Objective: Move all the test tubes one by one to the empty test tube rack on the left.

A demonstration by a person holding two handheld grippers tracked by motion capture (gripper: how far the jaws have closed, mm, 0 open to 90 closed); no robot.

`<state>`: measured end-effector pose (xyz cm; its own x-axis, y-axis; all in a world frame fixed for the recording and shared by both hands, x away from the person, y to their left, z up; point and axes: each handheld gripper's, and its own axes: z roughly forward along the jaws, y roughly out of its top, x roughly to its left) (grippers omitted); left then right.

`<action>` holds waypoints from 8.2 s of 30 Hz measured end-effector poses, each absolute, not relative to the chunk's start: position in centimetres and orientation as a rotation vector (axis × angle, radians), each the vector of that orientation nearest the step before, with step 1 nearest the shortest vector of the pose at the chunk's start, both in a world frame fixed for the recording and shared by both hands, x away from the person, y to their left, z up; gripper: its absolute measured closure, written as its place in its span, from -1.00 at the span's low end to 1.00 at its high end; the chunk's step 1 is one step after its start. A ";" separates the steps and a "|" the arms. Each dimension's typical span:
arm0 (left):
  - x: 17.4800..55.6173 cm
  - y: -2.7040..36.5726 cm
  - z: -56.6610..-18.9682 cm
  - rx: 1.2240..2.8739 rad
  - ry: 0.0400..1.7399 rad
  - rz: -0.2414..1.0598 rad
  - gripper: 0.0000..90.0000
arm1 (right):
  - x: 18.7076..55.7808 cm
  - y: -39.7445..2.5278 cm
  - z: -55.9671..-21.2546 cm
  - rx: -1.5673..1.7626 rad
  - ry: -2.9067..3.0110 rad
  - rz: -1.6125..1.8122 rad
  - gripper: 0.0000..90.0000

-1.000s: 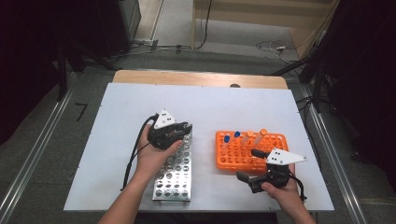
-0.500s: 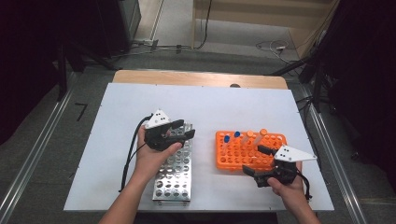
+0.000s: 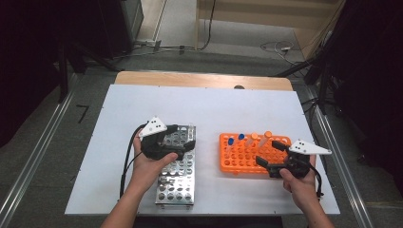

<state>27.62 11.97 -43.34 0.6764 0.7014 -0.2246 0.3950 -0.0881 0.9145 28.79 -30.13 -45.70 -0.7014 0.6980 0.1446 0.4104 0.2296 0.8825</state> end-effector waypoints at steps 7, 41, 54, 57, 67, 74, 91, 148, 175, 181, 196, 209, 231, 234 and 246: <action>27.1 12.3 -43.5 1.709 0.866 0.303 -1.00 | 30.0 -30.4 -46.2 1.130 2.184 1.434 -0.64; 27.1 11.8 -43.6 1.731 0.854 0.290 -1.00 | 30.9 -27.4 -47.9 1.219 2.052 1.134 0.62; 27.0 11.8 -43.5 1.723 0.843 0.280 -1.00 | 30.2 -28.2 -46.7 1.205 1.994 1.231 0.62; 26.9 11.7 -43.4 1.724 0.842 0.280 -1.00 | 29.9 -28.5 -46.4 1.207 1.991 1.261 0.62; 26.7 11.5 -43.2 1.725 0.822 0.270 -1.00 | 28.4 -28.5 -45.5 1.159 2.047 1.291 0.62; 26.6 11.3 -43.1 1.722 0.837 0.288 -1.00 | 27.0 -28.2 -45.0 1.114 2.077 1.321 0.62; 26.1 10.5 -42.7 1.730 0.799 0.272 -1.00 | 24.7 -25.6 -44.4 0.984 2.191 1.406 0.62; 24.4 4.0 -43.4 1.879 0.541 0.130 0.50 | 23.9 -17.4 -45.8 0.724 2.489 1.390 0.62; 24.3 4.5 -42.5 1.863 0.508 0.245 0.67 | 24.3 -18.0 -45.9 0.744 2.497 1.451 0.29; 24.7 5.2 -42.3 1.840 0.539 0.262 0.67 | 24.3 -18.5 -45.7 0.738 2.485 1.460 -0.15; 25.8 7.7 -41.4 1.783 0.636 0.342 0.67 | 24.6 -21.1 -45.4 0.769 2.495 1.501 -1.00; 26.8 9.9 -40.8 1.735 0.702 0.419 0.68 | 24.6 -23.4 -45.2 0.788 2.467 1.504 -1.00; 28.0 11.1 -42.1 1.658 0.826 0.522 0.67 | 24.8 -24.2 -45.4 0.821 2.440 1.484 -1.00; 28.0 10.9 -42.2 1.651 0.822 0.529 0.67 | 24.8 -24.2 -45.4 0.825 2.439 1.483 -1.00; 28.1 10.3 -42.8 1.704 0.814 0.552 0.67 | 24.9 -24.1 -45.5 0.823 2.438 1.477 -1.00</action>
<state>28.10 10.29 -42.81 0.6537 0.7554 -0.0450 0.2380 -0.1487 0.9598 24.90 -24.14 -45.52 -0.8322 0.5386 0.1315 0.3658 0.3553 0.8602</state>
